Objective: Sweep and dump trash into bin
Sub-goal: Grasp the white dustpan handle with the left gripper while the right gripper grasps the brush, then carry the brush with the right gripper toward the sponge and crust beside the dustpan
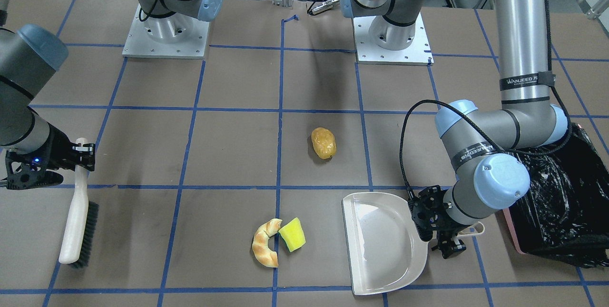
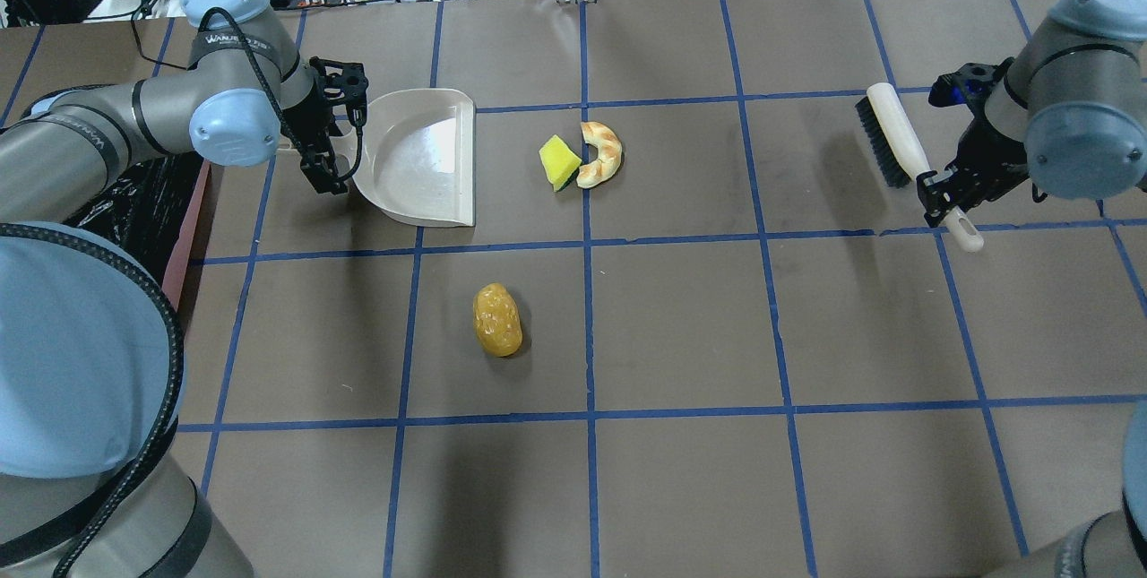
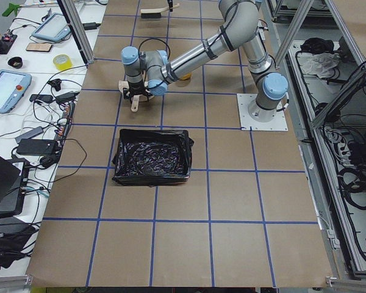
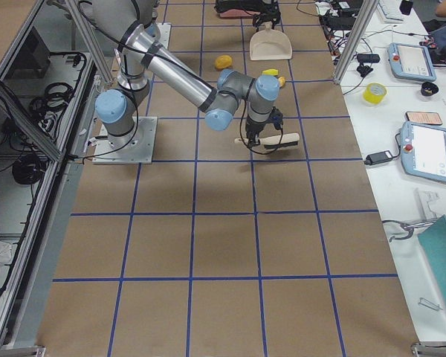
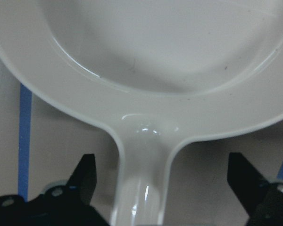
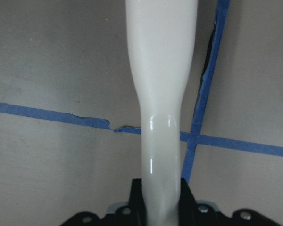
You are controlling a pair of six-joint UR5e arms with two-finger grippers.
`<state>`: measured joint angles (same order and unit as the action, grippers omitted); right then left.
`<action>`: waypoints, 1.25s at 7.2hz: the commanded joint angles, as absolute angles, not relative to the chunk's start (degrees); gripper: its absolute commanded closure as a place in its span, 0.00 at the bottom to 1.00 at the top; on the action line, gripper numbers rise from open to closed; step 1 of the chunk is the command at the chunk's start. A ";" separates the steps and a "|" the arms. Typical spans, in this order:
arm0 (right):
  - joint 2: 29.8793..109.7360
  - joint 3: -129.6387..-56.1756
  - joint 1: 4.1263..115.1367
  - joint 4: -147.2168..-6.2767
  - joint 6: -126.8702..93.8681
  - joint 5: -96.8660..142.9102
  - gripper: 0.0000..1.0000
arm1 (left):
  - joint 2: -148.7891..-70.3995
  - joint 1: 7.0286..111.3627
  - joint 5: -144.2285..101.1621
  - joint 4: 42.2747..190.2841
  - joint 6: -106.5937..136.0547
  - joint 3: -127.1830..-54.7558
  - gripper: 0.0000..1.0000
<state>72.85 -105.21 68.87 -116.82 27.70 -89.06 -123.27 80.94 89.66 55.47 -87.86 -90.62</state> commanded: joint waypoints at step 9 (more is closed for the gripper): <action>67.16 -98.97 100.27 -116.46 -11.85 -89.12 1.00 | -123.13 83.75 87.27 49.83 -88.60 -92.81 1.00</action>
